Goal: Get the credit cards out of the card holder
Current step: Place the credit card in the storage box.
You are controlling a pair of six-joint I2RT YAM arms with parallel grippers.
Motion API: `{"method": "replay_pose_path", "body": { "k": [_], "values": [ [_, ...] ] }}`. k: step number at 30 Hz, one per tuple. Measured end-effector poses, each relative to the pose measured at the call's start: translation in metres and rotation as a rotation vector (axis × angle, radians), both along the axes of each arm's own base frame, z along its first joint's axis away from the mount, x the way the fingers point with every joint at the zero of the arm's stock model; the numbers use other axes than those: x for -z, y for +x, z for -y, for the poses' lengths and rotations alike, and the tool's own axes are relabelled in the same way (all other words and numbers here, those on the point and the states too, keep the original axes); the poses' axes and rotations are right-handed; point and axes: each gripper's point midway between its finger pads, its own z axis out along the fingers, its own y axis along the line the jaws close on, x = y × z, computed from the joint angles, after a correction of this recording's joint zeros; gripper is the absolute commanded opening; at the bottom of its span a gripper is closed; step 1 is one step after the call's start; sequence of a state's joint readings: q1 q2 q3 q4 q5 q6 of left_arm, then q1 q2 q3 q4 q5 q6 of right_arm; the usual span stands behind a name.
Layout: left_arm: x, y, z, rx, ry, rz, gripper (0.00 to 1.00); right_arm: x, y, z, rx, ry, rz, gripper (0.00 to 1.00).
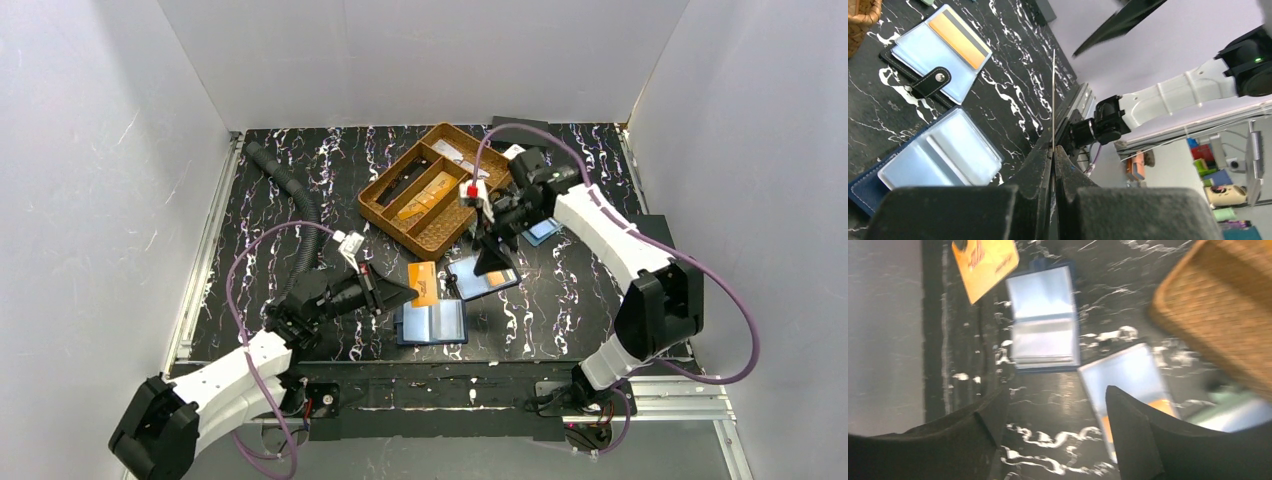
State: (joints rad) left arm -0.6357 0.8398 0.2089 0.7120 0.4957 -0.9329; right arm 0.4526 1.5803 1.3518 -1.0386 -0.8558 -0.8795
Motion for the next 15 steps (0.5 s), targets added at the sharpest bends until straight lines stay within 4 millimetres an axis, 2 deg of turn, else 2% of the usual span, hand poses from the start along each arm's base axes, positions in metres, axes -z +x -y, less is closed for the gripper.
{"method": "replay_pose_path", "body": {
  "k": [6, 9, 12, 15],
  "values": [
    [0.002, 0.011, 0.015, 0.093, 0.103, 0.026, 0.0, -0.075, 0.047, 0.0, 0.074, 0.038, 0.231, 0.91],
    [-0.011, 0.023, 0.025, 0.153, 0.118, 0.064, 0.0, -0.108, 0.059, -0.001, 0.104, 0.073, 0.301, 0.93],
    [-0.027, 0.041, 0.028, 0.178, 0.112, 0.113, 0.0, -0.121, 0.067, -0.003, 0.114, 0.089, 0.308, 0.96],
    [-0.04, 0.066, 0.029, 0.19, 0.11, 0.148, 0.0, -0.119, 0.078, -0.007, 0.09, 0.089, 0.289, 0.98]
  ]
}}
